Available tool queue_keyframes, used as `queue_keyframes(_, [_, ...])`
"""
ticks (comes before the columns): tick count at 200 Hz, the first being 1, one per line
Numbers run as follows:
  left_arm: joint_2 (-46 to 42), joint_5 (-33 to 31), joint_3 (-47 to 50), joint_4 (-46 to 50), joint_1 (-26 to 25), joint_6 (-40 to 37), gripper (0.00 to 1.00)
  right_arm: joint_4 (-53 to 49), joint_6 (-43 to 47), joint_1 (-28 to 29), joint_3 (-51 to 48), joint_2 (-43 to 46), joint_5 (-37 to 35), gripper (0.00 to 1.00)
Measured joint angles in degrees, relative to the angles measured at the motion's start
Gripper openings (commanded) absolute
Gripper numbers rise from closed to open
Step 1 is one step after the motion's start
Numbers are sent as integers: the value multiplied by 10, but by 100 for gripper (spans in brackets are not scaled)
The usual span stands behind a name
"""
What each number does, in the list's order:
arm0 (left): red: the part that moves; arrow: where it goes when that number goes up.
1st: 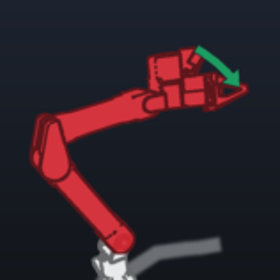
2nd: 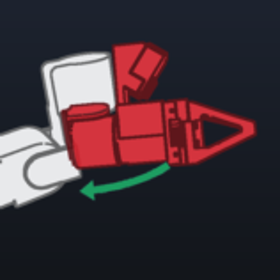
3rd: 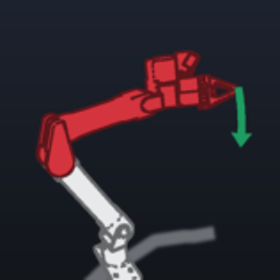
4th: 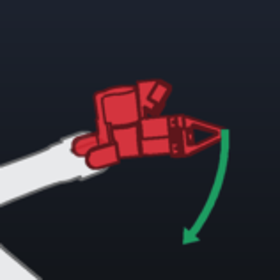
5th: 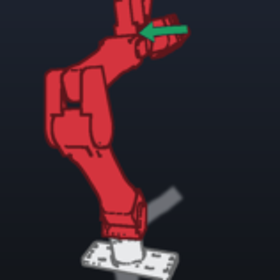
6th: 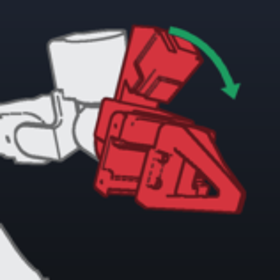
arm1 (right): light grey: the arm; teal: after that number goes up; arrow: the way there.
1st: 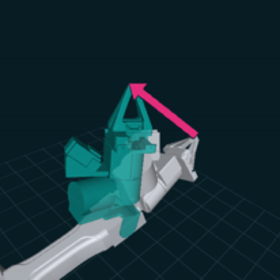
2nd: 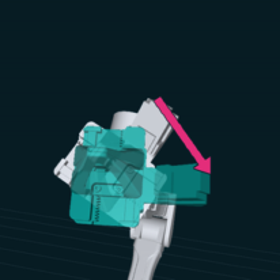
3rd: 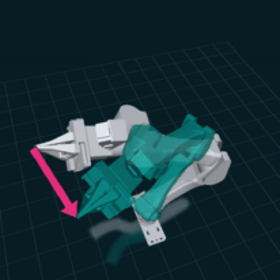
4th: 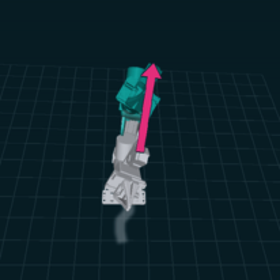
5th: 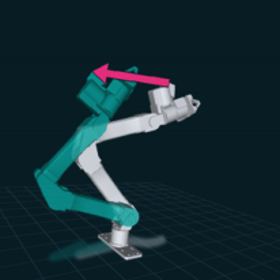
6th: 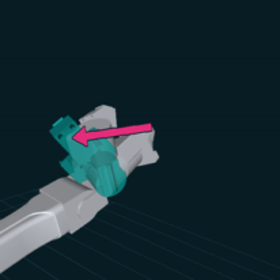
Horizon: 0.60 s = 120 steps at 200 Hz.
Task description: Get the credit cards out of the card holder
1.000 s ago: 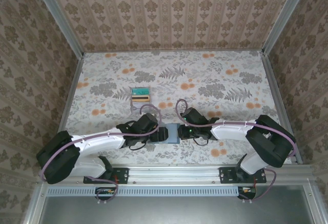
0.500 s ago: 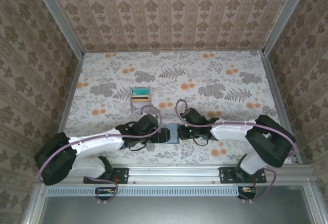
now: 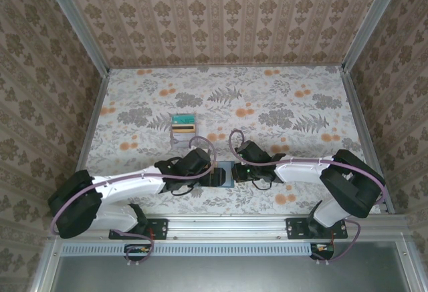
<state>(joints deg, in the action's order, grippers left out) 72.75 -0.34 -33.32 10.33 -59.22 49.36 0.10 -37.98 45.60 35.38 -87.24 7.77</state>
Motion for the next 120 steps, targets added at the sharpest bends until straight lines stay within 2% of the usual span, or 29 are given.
queue_keyframes(43, [-2,-3,-1,10,1,-1,100,0,-3,1,0,1,-1,26])
queue_keyframes(75, [-34,-5,2,17,19,-1,98,-6,-10,2,0,22,-17,29])
queue_keyframes(108, [-81,1,28,17,63,-6,84,-5,-18,3,1,60,-27,28])
queue_keyframes(120, [-92,6,39,17,78,-12,73,-3,-26,6,4,63,-27,27])
